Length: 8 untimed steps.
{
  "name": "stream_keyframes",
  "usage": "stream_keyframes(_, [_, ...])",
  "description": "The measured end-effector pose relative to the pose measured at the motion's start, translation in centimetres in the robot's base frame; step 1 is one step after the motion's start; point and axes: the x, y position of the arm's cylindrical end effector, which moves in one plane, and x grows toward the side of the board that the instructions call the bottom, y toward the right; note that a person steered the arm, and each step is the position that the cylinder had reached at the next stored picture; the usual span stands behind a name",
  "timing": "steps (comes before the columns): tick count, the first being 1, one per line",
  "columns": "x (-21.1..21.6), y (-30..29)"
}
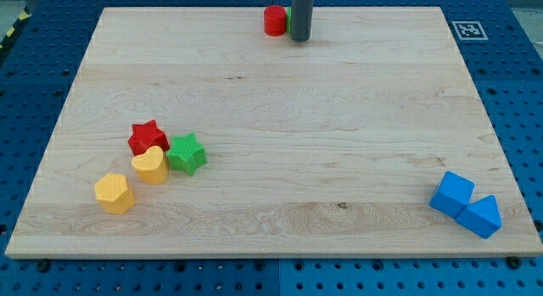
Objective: Slide the yellow hexagon below the green circle
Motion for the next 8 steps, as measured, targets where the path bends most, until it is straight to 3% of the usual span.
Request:
stream_keyframes(2, [8.5,0.0])
stream_keyframes(5, [32.6,-0.6])
stream_keyframes(6, [35.0,-2.3])
stream_keyframes(7, [35.0,-8.3])
stream_keyframes(8, [35.0,-20.6])
